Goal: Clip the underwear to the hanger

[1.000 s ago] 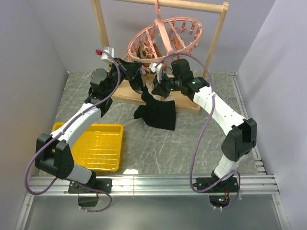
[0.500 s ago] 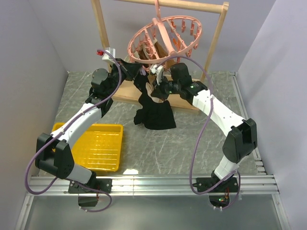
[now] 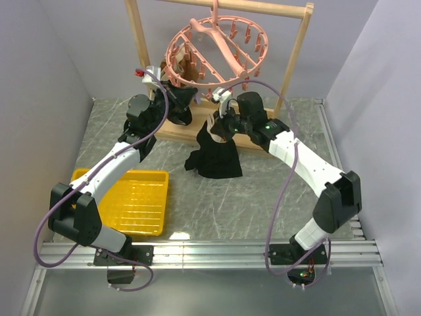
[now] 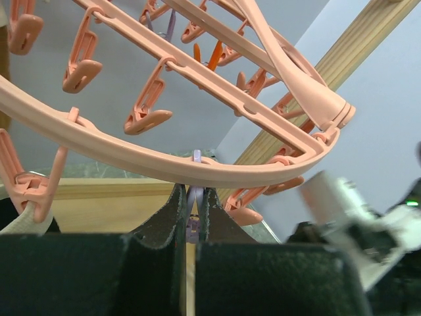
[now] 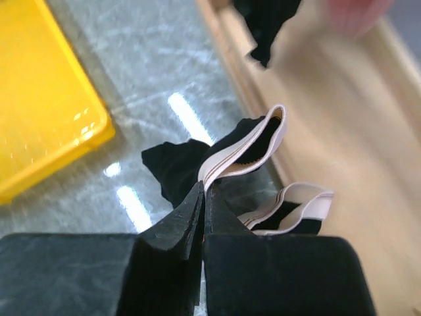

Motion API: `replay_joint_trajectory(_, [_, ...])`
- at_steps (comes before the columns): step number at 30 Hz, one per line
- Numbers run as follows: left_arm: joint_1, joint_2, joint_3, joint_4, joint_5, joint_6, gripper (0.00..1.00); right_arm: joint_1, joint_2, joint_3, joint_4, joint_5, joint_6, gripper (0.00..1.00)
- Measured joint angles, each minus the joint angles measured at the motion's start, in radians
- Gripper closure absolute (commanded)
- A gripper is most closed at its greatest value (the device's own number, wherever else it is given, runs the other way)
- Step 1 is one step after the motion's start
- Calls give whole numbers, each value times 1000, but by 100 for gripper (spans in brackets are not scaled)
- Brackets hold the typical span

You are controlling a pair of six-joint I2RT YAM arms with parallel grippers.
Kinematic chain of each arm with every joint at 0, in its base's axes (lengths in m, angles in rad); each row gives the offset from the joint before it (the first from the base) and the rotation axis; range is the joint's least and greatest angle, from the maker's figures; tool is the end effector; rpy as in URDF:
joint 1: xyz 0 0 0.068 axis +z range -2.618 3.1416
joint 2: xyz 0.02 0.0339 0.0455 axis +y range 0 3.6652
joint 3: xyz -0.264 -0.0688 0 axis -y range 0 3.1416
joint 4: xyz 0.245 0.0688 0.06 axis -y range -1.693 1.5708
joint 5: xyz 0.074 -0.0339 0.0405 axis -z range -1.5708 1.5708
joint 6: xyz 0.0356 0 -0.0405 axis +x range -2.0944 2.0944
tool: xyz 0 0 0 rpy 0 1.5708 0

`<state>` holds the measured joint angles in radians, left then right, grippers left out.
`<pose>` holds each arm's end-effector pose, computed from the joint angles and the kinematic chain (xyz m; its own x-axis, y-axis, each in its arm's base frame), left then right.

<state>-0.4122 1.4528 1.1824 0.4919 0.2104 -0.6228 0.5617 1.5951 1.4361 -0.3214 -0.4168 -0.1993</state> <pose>0.3151 -0.1459 0.3919 -0.1739 -0.5465 -0.8192 0.5873 0.6102 -0.5318 0.3074 0.2105 0.3486 -0.2268 -0.3566 -0.9063 -0.8527 0.5224 0.0078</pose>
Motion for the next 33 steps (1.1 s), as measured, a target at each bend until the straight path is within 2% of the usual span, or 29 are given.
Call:
replay_joint_trajectory(7, [-10,0,2,-3,-8,12,100,38,-75,2,7,69,28,100])
replay_joint_trajectory(19, [-24,0,2,-4,-17,36,100,54,-32,117,-35,102,27,100])
replay_joint_trajectory(24, [-26,2,2,-3,-17,36,100,54,-19,156,-35,82,18,100])
replay_joint_trajectory(33, [-28,3,2,-3,-12,40,100,54,26,203,-101,-8,-106,100])
